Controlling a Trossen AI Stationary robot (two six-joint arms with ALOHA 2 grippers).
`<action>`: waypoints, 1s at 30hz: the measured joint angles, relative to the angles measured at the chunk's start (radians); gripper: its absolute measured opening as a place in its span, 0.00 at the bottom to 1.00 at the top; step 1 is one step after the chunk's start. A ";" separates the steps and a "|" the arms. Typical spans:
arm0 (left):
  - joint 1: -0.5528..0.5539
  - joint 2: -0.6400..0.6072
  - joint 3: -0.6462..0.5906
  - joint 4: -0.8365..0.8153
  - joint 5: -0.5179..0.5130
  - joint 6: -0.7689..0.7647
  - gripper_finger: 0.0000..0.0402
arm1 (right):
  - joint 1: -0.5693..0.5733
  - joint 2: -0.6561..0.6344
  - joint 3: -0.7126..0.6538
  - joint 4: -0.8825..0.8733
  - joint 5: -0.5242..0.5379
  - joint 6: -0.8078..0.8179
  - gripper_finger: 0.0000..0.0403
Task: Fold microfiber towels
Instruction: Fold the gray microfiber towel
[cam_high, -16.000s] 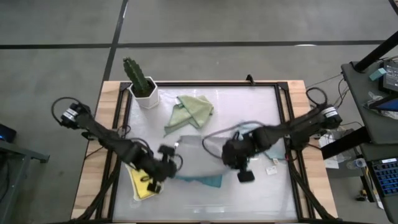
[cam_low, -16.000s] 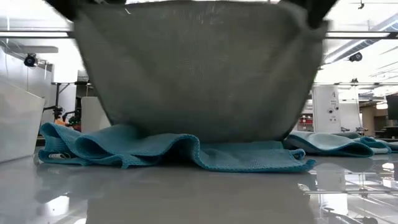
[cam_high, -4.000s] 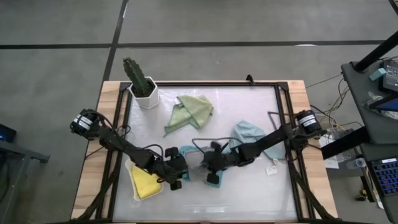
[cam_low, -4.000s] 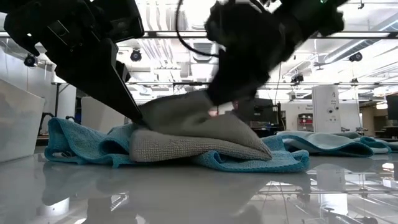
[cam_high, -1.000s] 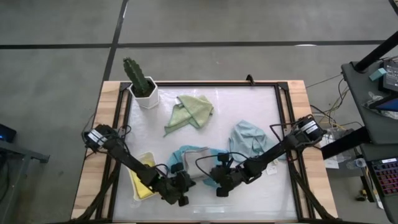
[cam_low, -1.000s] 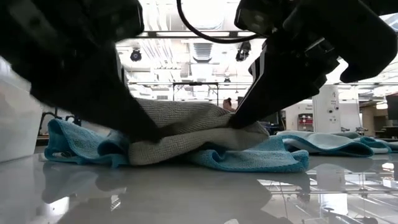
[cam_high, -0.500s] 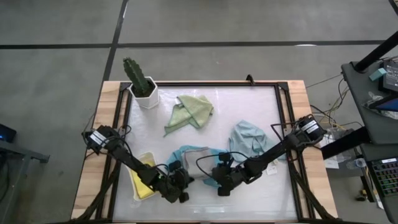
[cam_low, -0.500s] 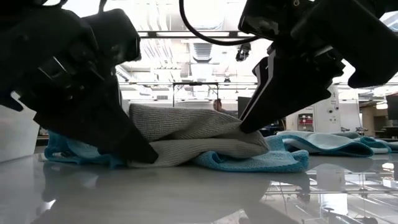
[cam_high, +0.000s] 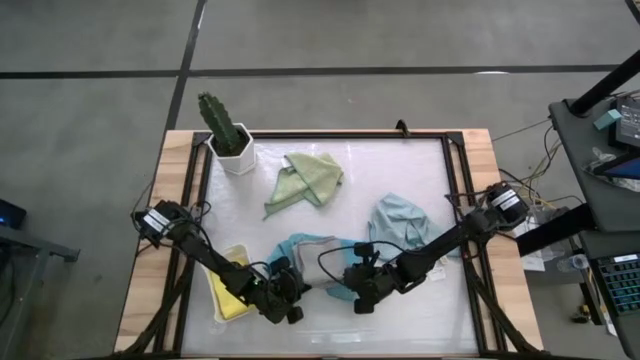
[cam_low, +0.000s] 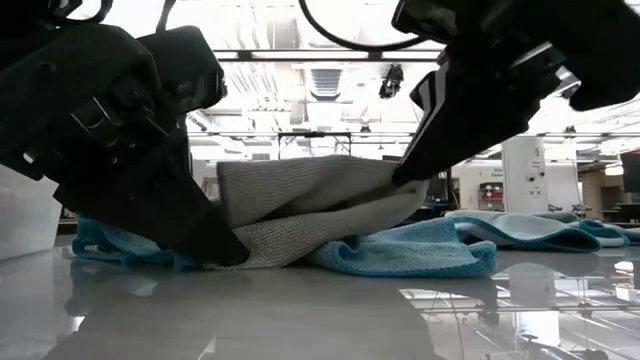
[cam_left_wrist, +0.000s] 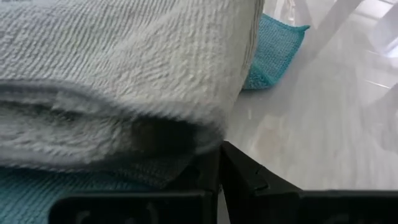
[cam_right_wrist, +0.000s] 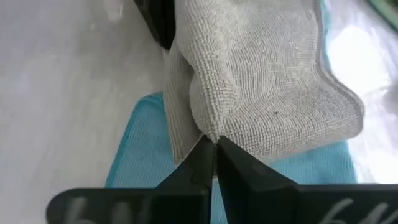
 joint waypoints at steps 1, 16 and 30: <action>0.000 0.000 0.000 0.000 0.002 0.000 0.00 | 0.000 -0.001 0.000 -0.004 -0.007 0.008 0.02; -0.002 -0.124 -0.005 -0.022 0.139 0.108 0.00 | 0.000 0.069 0.000 0.115 -0.116 0.004 0.15; -0.004 -0.287 -0.007 -0.302 0.248 -0.027 0.02 | 0.000 -0.014 0.011 0.077 -0.134 -0.026 0.43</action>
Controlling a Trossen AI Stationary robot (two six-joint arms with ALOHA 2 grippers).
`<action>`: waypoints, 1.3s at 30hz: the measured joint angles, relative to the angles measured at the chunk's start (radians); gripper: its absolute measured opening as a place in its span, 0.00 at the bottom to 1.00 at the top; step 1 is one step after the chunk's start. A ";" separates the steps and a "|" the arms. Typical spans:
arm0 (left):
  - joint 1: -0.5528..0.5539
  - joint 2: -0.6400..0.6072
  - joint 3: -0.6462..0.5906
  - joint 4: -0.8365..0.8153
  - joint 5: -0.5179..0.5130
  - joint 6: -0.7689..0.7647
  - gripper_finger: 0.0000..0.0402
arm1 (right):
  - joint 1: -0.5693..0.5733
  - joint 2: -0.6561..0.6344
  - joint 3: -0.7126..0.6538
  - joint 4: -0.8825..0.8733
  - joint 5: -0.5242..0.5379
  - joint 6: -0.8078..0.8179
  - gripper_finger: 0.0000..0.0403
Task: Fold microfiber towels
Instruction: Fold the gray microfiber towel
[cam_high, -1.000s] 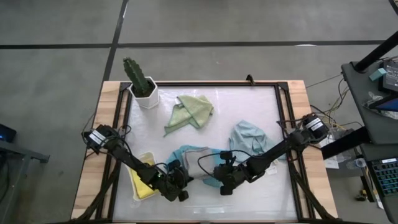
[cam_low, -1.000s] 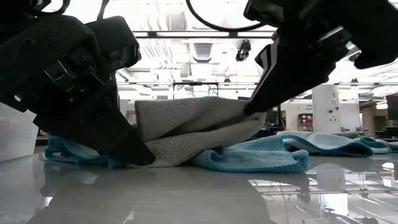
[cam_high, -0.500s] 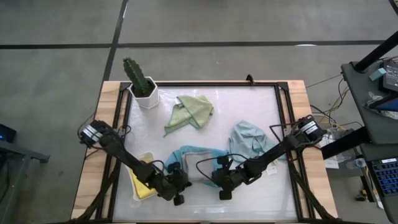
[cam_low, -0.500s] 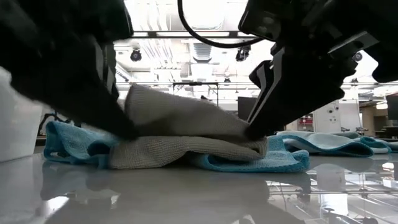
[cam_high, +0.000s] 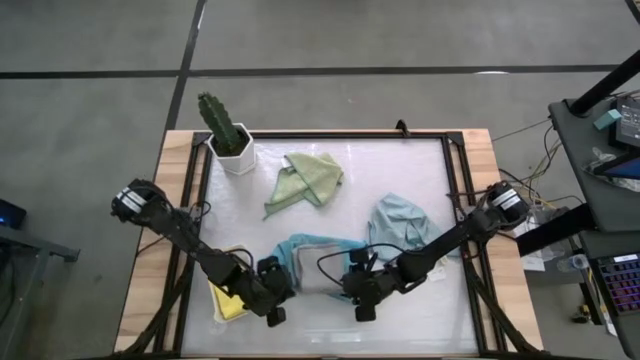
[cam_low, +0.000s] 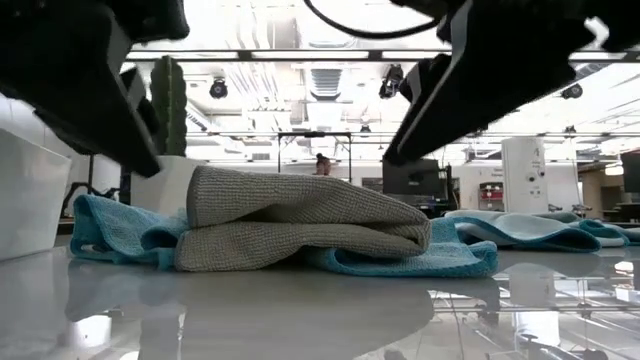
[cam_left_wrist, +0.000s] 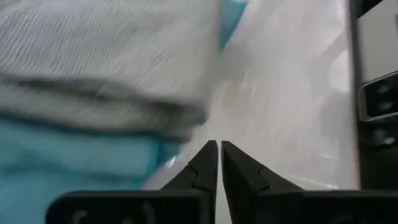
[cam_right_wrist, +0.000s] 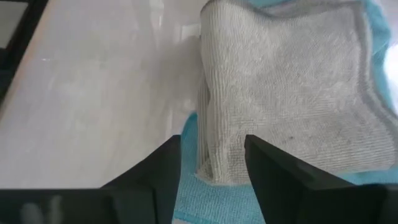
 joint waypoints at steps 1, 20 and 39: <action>-0.002 -0.004 0.000 -0.027 0.000 -0.014 0.04 | 0.000 -0.005 0.000 -0.001 0.001 -0.005 0.43; 0.002 0.129 0.006 0.176 -0.140 0.041 0.34 | -0.001 -0.003 -0.011 0.000 0.110 -0.039 0.33; 0.001 0.117 0.006 0.140 -0.029 0.110 0.00 | -0.004 -0.003 -0.038 0.107 0.111 -0.054 0.28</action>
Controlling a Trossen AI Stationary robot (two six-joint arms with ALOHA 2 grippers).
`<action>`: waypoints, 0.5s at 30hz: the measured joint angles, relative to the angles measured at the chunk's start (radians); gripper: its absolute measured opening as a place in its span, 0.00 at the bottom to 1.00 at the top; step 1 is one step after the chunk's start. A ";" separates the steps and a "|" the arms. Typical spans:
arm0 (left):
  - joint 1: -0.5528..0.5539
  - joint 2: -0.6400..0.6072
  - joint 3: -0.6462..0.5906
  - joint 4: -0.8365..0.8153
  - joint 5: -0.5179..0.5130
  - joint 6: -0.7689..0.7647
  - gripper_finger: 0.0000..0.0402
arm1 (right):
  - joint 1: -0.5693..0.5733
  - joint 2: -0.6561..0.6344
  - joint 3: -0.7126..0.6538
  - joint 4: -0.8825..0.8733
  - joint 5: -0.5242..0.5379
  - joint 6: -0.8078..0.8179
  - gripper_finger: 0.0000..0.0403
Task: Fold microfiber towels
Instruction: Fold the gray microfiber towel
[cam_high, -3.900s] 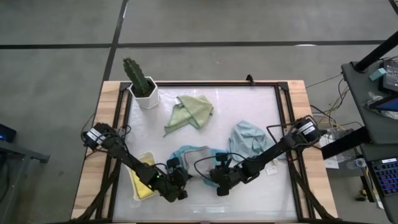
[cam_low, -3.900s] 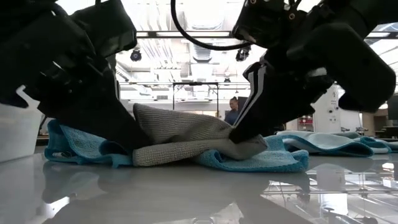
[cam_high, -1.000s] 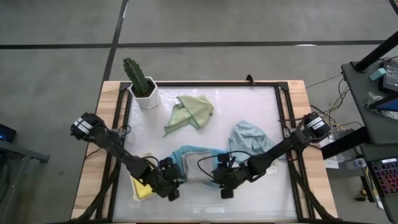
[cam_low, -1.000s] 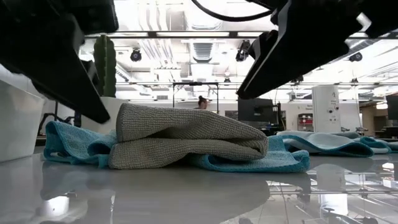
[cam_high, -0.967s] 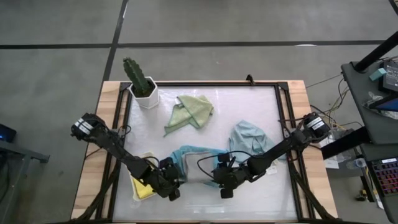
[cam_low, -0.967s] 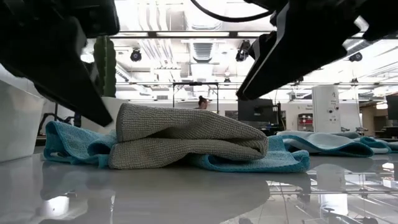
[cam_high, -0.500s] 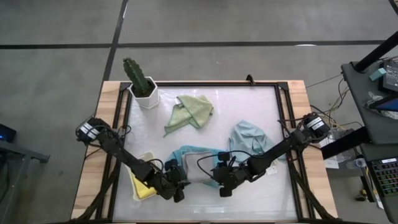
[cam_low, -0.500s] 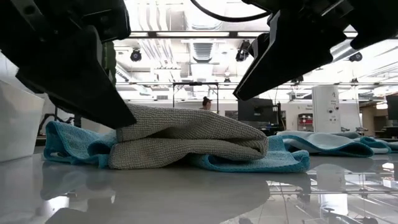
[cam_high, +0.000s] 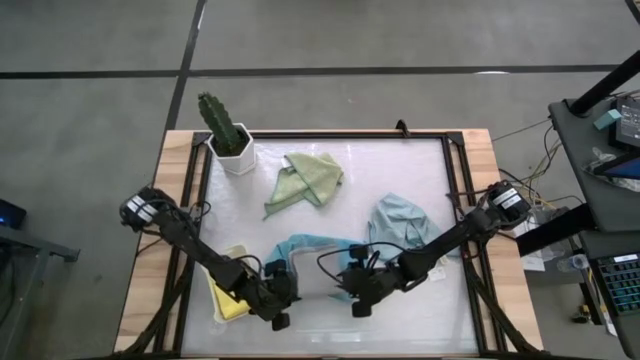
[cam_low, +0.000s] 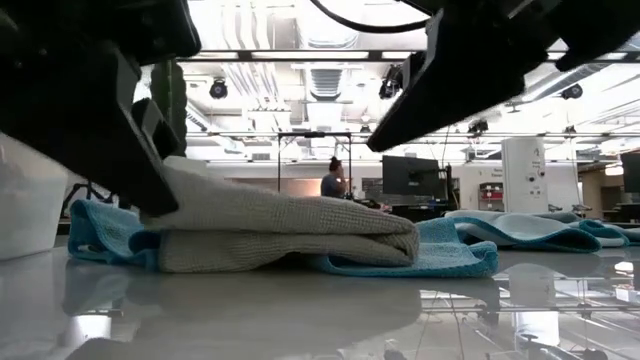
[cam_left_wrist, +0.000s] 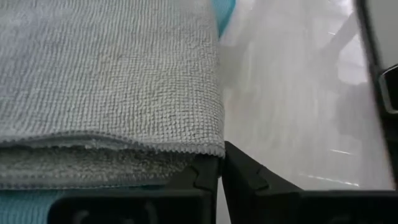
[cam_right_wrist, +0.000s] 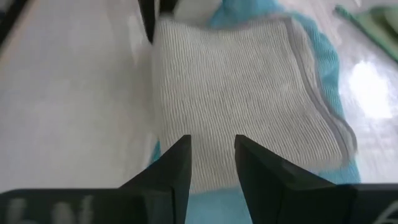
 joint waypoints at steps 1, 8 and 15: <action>0.001 0.006 -0.002 0.000 -0.007 0.000 0.00 | -0.003 0.000 -0.016 0.050 0.000 -0.008 0.27; 0.009 0.027 -0.008 -0.004 -0.006 -0.056 0.00 | -0.046 0.001 -0.145 0.389 0.000 -0.059 0.21; 0.011 0.025 -0.010 -0.006 0.004 -0.072 0.10 | -0.117 0.001 -0.172 0.469 -0.002 -0.119 0.11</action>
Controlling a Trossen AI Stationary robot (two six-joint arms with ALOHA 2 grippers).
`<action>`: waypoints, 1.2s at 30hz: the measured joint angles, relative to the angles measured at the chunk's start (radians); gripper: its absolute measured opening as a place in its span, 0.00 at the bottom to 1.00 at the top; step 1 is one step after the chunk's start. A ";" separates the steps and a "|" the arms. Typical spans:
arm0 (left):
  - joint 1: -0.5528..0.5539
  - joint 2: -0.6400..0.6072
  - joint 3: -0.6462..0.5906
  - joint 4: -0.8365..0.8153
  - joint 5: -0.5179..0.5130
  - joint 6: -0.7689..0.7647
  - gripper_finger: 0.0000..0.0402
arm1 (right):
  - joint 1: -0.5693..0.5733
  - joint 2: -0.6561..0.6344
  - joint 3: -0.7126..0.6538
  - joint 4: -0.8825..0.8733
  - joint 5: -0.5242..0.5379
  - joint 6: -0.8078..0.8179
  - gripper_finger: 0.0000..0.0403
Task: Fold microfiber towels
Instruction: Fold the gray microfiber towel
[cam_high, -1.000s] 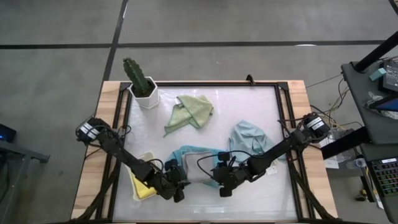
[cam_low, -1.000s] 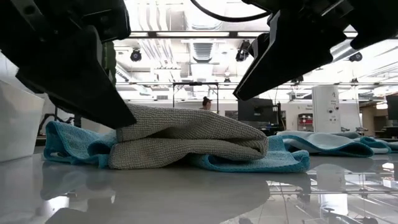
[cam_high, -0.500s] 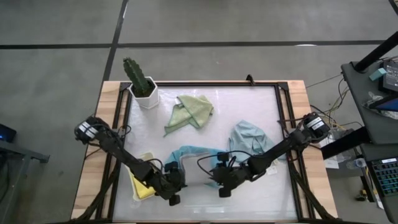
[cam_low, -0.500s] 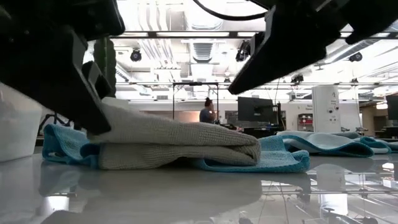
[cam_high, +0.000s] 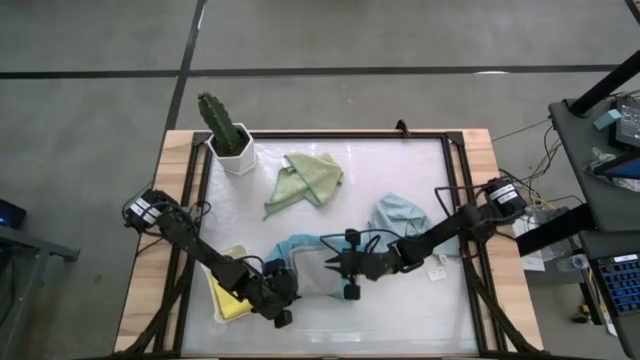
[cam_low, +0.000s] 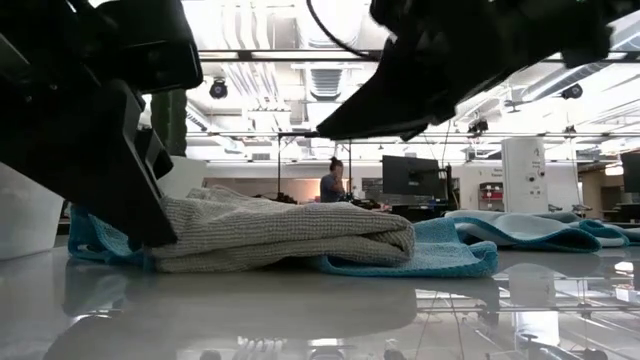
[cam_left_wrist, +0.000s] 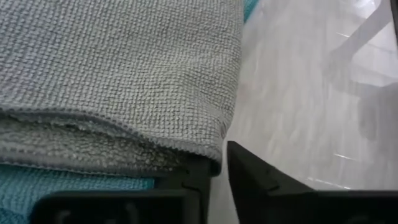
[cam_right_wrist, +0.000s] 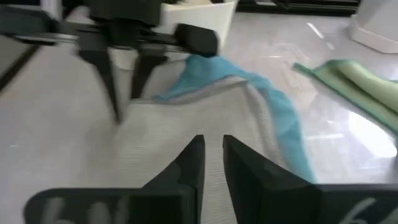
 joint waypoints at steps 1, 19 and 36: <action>0.000 -0.002 0.000 0.000 0.001 -0.001 0.13 | -0.009 0.000 -0.002 0.000 0.000 -0.007 0.10; 0.005 -0.141 0.002 -0.091 0.188 0.024 0.32 | -0.065 0.151 -0.015 0.278 0.000 -0.061 0.02; 0.005 -0.137 0.024 -0.129 0.110 0.079 0.32 | -0.138 0.256 0.028 0.225 0.002 -0.021 0.02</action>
